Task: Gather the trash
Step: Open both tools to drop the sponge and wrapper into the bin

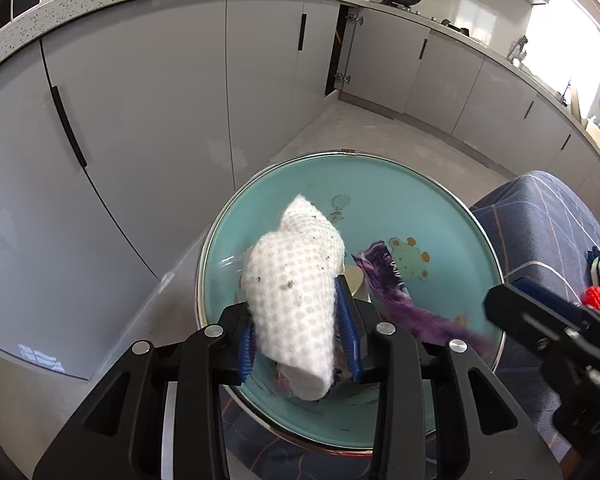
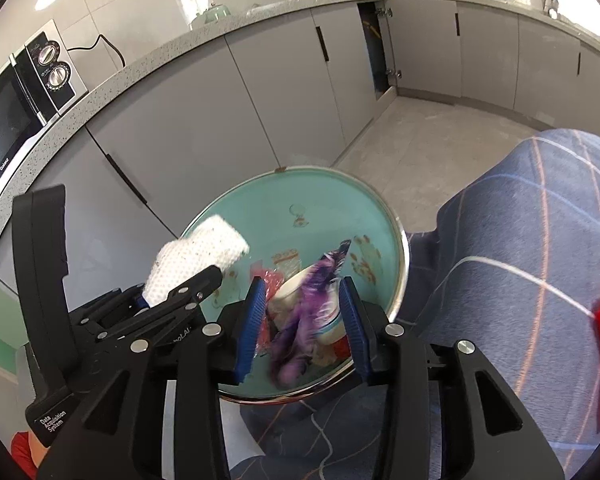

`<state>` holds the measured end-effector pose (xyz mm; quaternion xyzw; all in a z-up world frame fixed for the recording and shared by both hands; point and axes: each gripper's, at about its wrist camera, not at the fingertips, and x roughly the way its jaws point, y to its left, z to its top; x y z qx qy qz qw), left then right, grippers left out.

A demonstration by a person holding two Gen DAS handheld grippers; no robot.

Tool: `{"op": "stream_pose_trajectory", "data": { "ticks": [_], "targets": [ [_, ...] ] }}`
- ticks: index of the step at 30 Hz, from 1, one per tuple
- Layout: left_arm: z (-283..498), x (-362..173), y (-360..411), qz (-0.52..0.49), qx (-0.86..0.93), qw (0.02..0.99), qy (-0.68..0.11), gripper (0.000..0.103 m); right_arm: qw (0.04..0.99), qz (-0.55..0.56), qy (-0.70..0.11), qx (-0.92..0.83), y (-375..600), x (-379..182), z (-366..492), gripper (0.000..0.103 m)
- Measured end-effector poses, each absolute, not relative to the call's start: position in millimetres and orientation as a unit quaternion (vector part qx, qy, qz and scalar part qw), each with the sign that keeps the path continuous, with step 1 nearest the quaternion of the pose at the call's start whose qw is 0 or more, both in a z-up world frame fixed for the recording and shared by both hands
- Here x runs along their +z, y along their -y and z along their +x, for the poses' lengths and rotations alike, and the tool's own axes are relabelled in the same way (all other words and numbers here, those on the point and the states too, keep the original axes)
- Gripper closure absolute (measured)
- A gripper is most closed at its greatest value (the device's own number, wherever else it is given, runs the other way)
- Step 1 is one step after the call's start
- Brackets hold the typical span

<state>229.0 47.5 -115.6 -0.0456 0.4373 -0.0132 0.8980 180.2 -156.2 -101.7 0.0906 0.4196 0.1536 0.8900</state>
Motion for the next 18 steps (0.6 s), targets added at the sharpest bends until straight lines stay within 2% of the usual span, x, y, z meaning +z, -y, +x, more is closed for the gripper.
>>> {"op": "stream_pose_trajectory", "data": {
  "ticks": [3, 5, 8, 11, 12, 18],
  "targets": [
    [225, -112, -48, -0.045, -0.009, 0.901, -0.431, 0.049, 0.891, 0.098, -0.416, 0.151, 161, -97, 178, 0.063],
    [220, -106, -49, -0.047, -0.001, 0.906, -0.420, 0.033, 0.894, 0.105, -0.410, 0.148, 166, -93, 174, 0.063],
    [214, -97, -49, -0.047, 0.010, 0.913, -0.405, 0.027, 0.898, 0.109, -0.401, 0.145, 172, -85, 169, 0.058],
    [210, -92, -50, -0.048, 0.023, 0.914, -0.403, 0.024, 0.904, 0.115, -0.389, 0.137, 181, -77, 160, 0.043],
    [207, -90, -50, -0.051, 0.028, 0.914, -0.402, 0.023, 0.906, 0.115, -0.384, 0.134, 183, -74, 157, 0.041],
    [195, -77, -40, -0.044, 0.024, 0.918, -0.393, 0.020, 0.914, 0.118, -0.373, 0.104, 208, -65, 141, 0.040]
  ]
}}
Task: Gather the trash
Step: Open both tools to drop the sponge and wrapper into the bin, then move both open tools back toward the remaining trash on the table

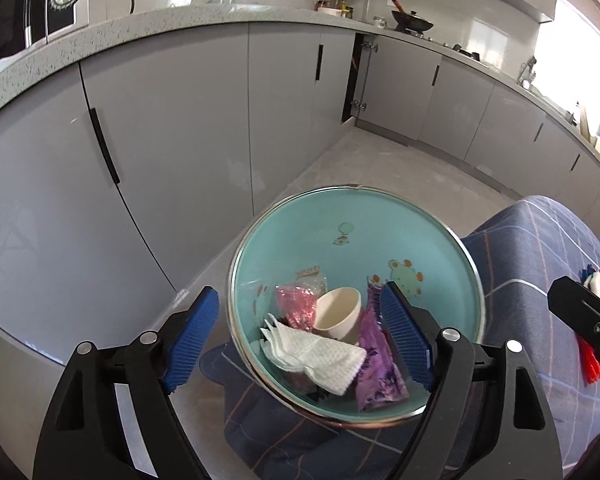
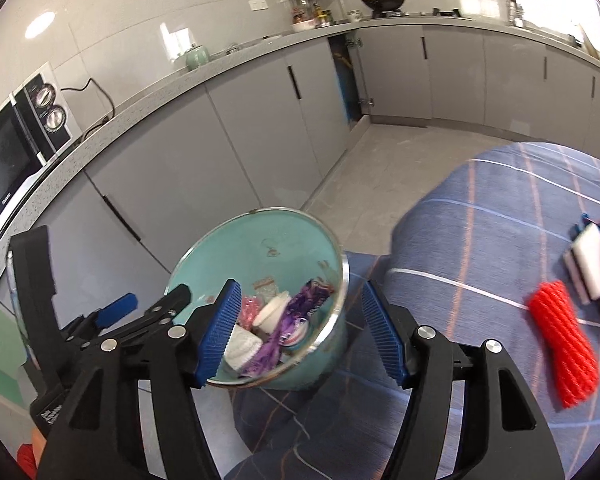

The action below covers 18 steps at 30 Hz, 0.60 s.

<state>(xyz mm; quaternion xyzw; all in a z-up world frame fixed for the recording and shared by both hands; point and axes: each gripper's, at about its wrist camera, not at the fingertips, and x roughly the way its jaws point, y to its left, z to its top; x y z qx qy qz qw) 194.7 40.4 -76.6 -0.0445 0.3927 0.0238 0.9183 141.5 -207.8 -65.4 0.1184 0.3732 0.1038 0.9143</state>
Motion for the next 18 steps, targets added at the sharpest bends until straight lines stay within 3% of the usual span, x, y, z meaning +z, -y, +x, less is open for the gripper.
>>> {"op": "stream_pose_trajectory", "data": {
  "ticks": [18],
  "targets": [
    [151, -55, 58, 0.016, -0.068, 0.926, -0.372, 0.017, 0.923, 0.149, -0.353, -0.019, 320, -67, 78, 0.034]
  ]
}}
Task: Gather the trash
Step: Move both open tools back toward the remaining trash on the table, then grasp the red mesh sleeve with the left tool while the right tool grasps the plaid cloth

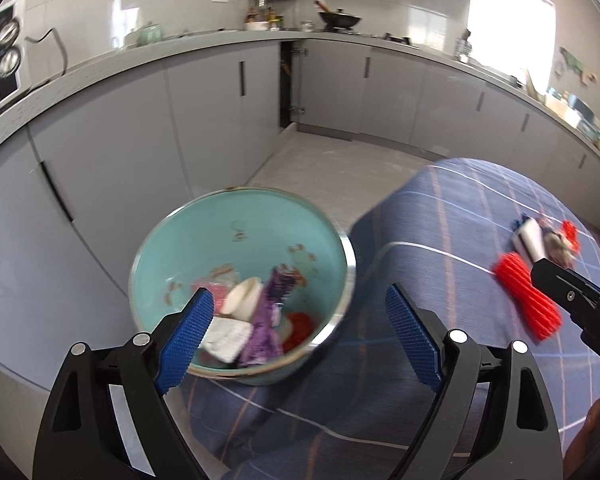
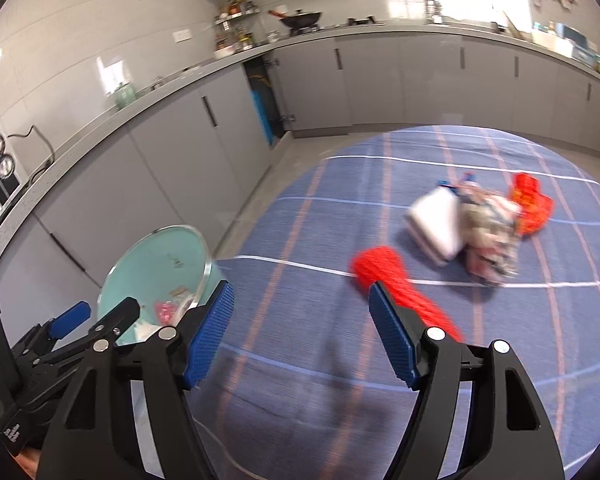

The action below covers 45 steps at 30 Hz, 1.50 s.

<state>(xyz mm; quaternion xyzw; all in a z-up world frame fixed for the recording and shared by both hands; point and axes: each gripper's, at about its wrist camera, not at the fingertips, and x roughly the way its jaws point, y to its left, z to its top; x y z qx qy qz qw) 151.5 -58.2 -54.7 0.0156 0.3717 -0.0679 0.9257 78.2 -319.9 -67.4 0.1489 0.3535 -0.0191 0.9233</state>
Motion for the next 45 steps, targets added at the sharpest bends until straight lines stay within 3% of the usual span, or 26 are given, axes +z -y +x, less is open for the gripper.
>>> {"op": "stream_pose_trajectory", "data": {
  "ticks": [34, 36, 45],
  "targets": [
    [134, -82, 261, 0.063, -0.166, 0.892, -0.415, 0.018, 0.900, 0.212, -0.339, -0.173, 496, -99, -14, 0.034],
    [134, -84, 267, 0.066, -0.161, 0.893, -0.416, 0.021, 0.899, 0.218, -0.338, -0.173, 502, -100, -15, 0.034],
    [143, -101, 272, 0.059, -0.185, 0.877, -0.440, 0.062, 0.898, 0.248, -0.337, -0.137, 512, -100, 5, 0.034]
  ]
}}
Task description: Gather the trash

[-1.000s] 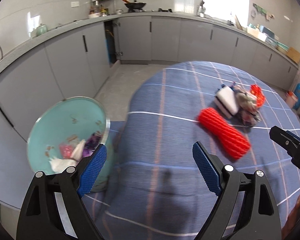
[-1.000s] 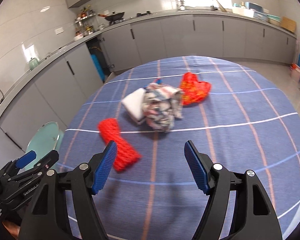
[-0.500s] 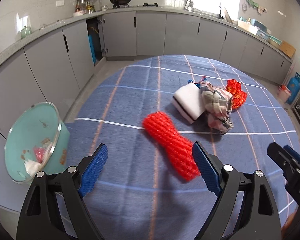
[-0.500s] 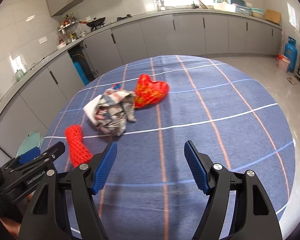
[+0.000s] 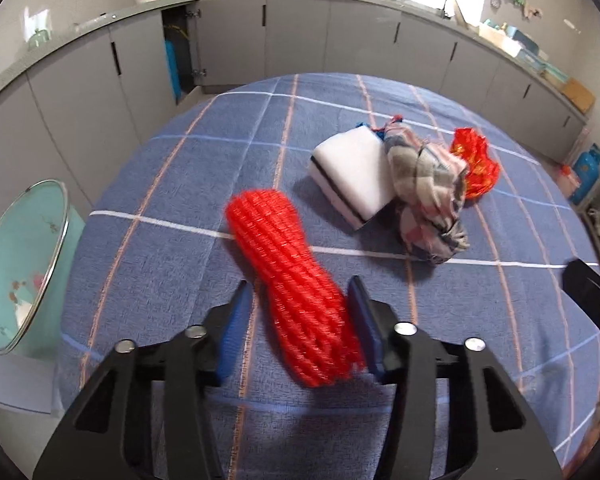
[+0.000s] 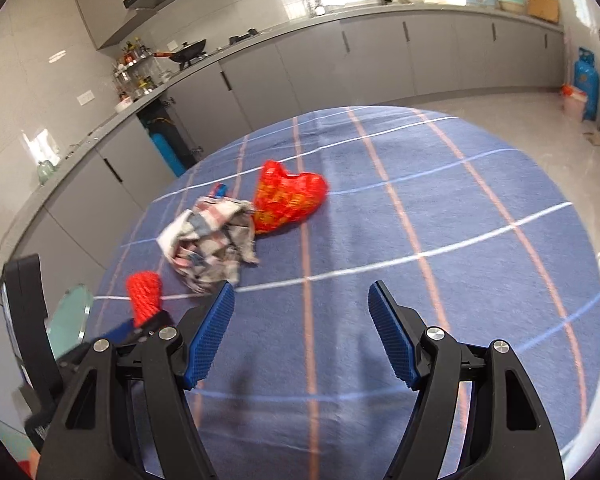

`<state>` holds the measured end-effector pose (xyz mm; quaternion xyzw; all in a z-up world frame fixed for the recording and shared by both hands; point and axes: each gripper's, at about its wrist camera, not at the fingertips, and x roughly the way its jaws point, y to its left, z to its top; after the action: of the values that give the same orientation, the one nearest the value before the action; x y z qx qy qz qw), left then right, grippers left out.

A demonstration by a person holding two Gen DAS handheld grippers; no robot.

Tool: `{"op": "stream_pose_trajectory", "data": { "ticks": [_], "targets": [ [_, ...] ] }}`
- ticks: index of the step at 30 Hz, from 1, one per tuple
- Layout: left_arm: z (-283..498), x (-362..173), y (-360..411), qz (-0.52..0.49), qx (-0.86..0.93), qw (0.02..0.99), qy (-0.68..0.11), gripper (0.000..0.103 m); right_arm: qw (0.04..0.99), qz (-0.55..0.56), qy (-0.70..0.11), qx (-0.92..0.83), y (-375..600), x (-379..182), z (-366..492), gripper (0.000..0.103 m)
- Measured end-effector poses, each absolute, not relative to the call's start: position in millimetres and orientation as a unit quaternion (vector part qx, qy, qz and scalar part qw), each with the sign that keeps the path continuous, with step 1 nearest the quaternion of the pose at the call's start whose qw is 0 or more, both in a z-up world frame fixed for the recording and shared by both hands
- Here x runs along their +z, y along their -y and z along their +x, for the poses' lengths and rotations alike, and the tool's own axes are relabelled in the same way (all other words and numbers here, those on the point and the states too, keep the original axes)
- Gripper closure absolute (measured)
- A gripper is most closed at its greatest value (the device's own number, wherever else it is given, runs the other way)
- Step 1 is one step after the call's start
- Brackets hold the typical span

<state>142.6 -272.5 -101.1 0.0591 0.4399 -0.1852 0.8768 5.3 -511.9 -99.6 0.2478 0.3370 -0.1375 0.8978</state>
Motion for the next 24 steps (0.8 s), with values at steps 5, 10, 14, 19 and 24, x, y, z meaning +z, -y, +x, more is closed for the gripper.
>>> {"op": "stream_pose_trajectory", "data": {
  "ticks": [5, 10, 14, 19, 24],
  "targets": [
    [141, -91, 257, 0.056, -0.205, 0.877, -0.430, 0.073, 0.902, 0.262, -0.330, -0.095, 497, -93, 35, 0.034],
    [135, -71, 232, 0.064, -0.214, 0.891, -0.395, 0.073, 0.903, 0.246, -0.348, -0.059, 473, -96, 73, 0.034],
    [134, -62, 212, 0.046, -0.226, 0.892, -0.389, 0.073, 0.897, 0.219, -0.378, -0.070, 461, -110, 98, 0.035],
    [136, -59, 201, 0.036, -0.225, 0.893, -0.388, 0.073, 0.887, 0.225, -0.393, -0.093, 465, -124, 99, 0.071],
    [131, -58, 198, 0.033, -0.229, 0.894, -0.383, 0.073, 0.897, 0.224, -0.368, -0.100, 465, -110, 73, 0.074]
  ]
}}
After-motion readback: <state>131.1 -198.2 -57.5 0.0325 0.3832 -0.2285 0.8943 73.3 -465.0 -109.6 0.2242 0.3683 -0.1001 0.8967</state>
